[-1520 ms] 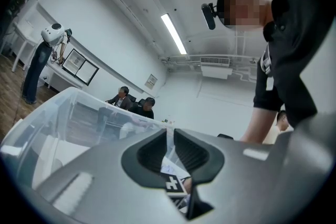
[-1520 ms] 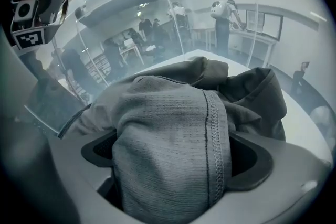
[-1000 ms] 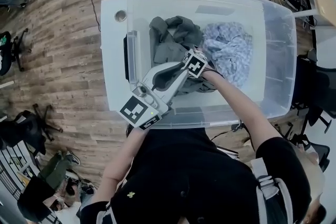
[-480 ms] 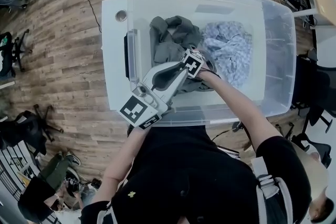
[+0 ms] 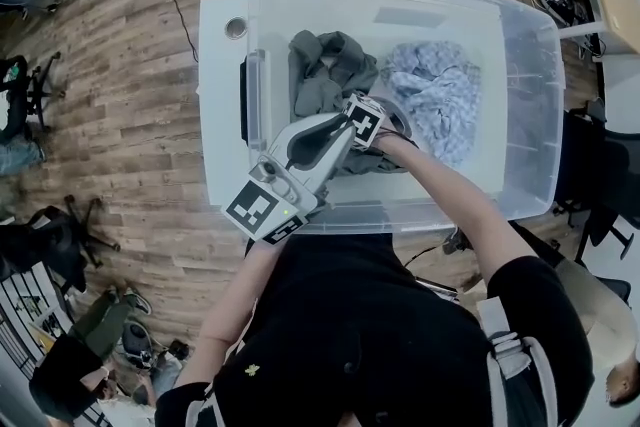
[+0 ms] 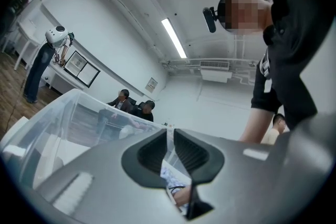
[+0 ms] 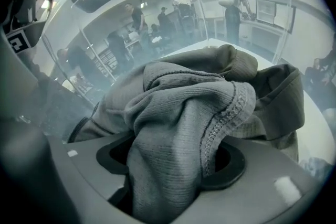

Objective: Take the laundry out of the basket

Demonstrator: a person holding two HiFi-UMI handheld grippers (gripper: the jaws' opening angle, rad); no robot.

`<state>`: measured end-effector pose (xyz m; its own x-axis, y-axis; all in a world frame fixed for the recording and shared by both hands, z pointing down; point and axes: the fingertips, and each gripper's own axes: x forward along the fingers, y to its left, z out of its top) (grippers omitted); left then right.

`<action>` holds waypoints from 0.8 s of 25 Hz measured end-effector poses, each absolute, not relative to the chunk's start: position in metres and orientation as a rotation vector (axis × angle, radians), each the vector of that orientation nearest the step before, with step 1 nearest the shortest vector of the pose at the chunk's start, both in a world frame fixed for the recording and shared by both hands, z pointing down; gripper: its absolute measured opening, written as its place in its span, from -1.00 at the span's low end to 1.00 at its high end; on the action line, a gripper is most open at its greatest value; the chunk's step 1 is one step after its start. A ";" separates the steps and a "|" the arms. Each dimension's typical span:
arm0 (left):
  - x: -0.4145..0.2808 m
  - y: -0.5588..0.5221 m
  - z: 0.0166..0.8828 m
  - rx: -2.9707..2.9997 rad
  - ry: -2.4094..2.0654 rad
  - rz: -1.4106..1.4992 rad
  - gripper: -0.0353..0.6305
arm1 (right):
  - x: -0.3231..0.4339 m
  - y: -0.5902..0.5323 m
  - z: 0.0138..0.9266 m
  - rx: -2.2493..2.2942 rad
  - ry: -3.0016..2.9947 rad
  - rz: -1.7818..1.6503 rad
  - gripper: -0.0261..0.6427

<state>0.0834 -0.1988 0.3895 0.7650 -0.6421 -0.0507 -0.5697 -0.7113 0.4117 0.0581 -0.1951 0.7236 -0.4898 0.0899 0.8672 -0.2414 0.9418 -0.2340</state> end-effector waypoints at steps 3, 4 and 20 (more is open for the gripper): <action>0.084 -0.200 0.390 2.584 -0.945 -0.259 -0.80 | 0.054 -0.190 0.720 0.084 -2.054 0.374 -0.08; 0.084 -0.200 0.390 2.583 -0.952 -0.258 -0.80 | 0.053 -0.190 0.718 0.081 -2.057 0.365 -0.19; 0.057 -0.191 0.349 2.628 -1.091 -0.374 -0.80 | 0.059 -0.199 0.680 0.214 -2.128 0.390 -0.48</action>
